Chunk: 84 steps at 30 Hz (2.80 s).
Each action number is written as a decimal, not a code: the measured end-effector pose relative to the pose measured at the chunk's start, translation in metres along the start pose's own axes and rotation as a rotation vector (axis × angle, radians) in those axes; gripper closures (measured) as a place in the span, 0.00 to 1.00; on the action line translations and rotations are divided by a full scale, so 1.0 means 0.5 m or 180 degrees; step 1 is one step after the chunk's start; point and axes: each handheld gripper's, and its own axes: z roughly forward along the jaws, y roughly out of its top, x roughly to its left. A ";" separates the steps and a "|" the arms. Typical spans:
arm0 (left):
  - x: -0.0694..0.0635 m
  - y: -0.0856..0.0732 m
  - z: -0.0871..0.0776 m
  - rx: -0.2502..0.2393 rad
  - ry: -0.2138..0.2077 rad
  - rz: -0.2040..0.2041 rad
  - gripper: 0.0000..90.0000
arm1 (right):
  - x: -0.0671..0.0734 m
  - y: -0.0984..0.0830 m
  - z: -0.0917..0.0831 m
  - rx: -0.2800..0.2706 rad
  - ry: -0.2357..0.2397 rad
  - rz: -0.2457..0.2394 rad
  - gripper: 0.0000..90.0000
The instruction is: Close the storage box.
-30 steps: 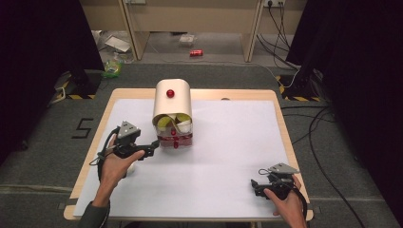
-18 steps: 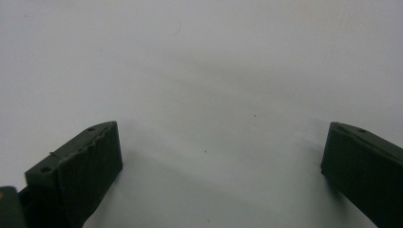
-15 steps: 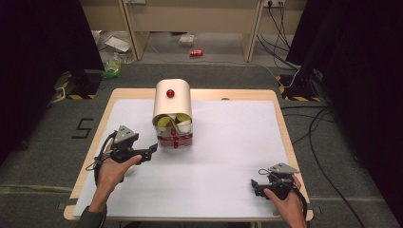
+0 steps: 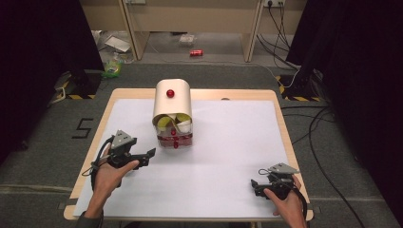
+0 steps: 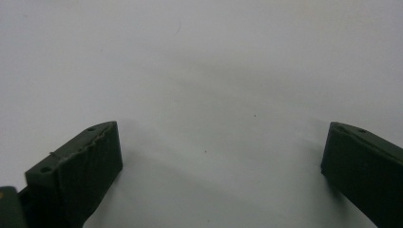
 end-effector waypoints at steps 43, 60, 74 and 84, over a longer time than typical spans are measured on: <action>-0.028 -0.083 -0.050 -0.0020 -0.0220 0.0163 0.17 | 0.000 0.000 0.000 0.0000 -0.0003 -0.0002 0.00; -0.045 -0.134 -0.049 0.0083 -0.0251 0.0275 0.17 | 0.000 0.000 0.000 -0.0005 -0.0004 -0.0002 0.00; -0.054 -0.166 -0.043 0.0177 -0.0262 0.0323 0.17 | 0.000 0.000 0.000 -0.0005 -0.0001 -0.0004 0.00; -0.058 -0.195 -0.042 0.0279 -0.0237 0.0360 0.17 | 0.000 0.000 0.000 -0.0004 -0.0002 -0.0002 0.00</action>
